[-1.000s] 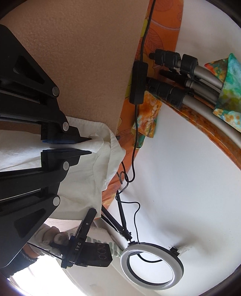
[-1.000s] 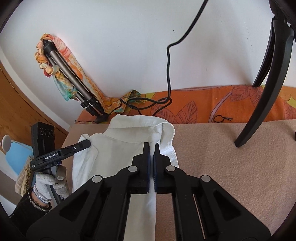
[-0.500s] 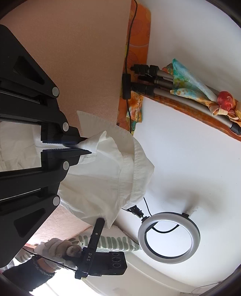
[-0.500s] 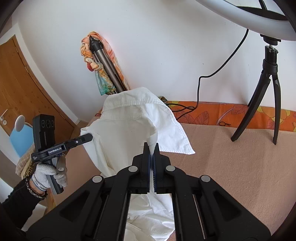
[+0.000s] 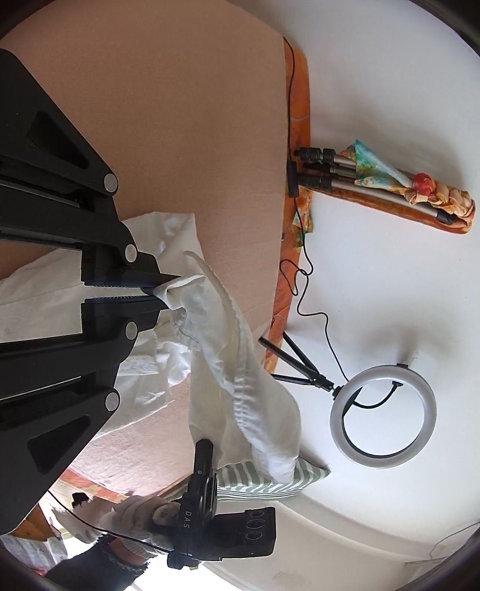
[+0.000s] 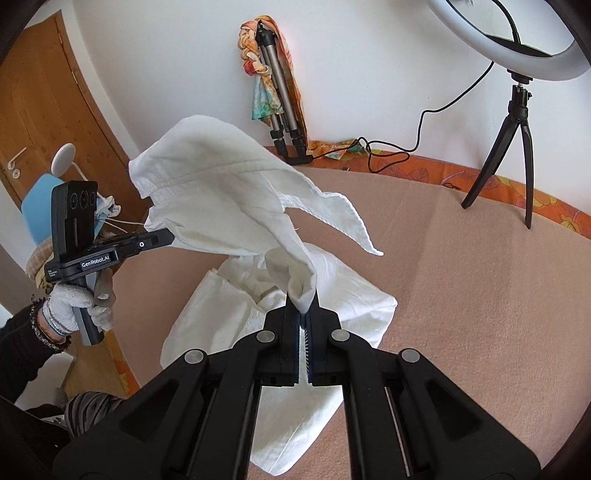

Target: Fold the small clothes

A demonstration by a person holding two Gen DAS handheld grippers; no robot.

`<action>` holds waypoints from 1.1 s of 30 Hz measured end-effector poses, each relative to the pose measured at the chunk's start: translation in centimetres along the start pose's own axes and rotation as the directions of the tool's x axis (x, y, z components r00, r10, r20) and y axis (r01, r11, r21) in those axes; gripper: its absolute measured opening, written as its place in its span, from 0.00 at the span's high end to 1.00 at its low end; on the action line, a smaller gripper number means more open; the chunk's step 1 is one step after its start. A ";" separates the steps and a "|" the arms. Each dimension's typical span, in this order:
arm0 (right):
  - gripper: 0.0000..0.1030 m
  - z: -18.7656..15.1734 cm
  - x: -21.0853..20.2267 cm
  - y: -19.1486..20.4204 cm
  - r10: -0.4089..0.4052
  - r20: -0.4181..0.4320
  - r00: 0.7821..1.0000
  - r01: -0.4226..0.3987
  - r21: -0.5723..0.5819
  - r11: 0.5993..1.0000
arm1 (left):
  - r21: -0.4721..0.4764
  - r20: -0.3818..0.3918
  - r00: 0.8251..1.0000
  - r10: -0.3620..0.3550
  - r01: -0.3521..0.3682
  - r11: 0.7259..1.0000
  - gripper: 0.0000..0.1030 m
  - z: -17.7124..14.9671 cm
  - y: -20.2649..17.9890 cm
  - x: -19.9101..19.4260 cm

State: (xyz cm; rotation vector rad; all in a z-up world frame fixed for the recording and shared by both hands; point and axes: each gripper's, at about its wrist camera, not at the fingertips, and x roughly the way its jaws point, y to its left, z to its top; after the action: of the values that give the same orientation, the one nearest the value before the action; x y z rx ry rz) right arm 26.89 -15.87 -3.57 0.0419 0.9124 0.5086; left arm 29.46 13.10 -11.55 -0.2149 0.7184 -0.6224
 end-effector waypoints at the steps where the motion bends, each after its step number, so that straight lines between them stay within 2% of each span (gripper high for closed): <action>1: 0.97 -0.9 -0.3 0.3 -0.004 -0.004 1.000 0.004 -0.008 1.000 | 0.012 -0.002 1.000 0.000 0.000 1.000 0.98 -0.6 -0.4 -0.4; 8: 0.97 -7.4 -1.4 1.6 -0.041 -0.012 0.999 0.041 -0.023 0.999 | 0.053 -0.039 0.999 0.028 -0.026 0.998 0.98 -5.2 -1.7 -1.4; 13: 0.97 -11.7 -0.9 2.7 -0.110 -0.025 0.994 0.109 -0.051 0.993 | 0.072 -0.047 0.998 0.035 -0.031 0.997 0.98 -7.8 -2.8 -1.9; 19: 0.97 -13.5 -0.9 2.6 -0.184 -0.018 0.983 0.183 -0.055 0.982 | 0.167 -0.114 0.988 0.099 -0.080 0.983 0.98 -10.1 -3.5 -1.2; 22: 0.96 -13.9 -1.4 3.1 -0.202 -0.041 0.978 0.197 -0.100 0.975 | 0.143 -0.137 0.984 0.111 -0.091 0.986 0.97 -10.9 -2.9 -2.1; 24: 0.91 -14.6 -1.8 3.6 -0.226 -0.065 0.972 0.214 -0.149 0.965 | 0.129 -0.140 0.984 0.112 -0.094 0.987 0.97 -11.4 -2.7 -3.4; 28: 0.90 -15.5 -4.0 3.6 -0.231 -0.076 0.970 0.215 -0.173 0.961 | 0.143 -0.105 0.987 0.126 -0.110 0.984 0.96 -10.8 -2.6 -6.3; 31: 0.89 -14.2 -6.4 3.0 -0.220 -0.019 0.975 0.217 -0.110 0.970 | 0.140 -0.069 0.990 0.121 -0.111 0.984 0.91 -8.4 -2.9 -7.1; 32: 0.86 -13.3 -7.0 2.7 -0.195 0.004 0.981 0.195 -0.071 0.978 | 0.141 -0.061 0.992 0.108 -0.099 0.985 0.91 -7.5 -3.2 -7.0; 33: 0.77 -12.4 -7.4 2.4 -0.174 0.023 0.984 0.175 -0.032 0.984 | 0.145 -0.054 0.994 0.096 -0.088 0.985 0.91 -6.5 -3.3 -6.6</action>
State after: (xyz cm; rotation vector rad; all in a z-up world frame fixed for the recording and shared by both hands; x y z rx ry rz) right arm 12.77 -19.18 -5.12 -0.0631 0.8785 0.3599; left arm 19.73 14.52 -11.45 -0.0301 0.7352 -0.5915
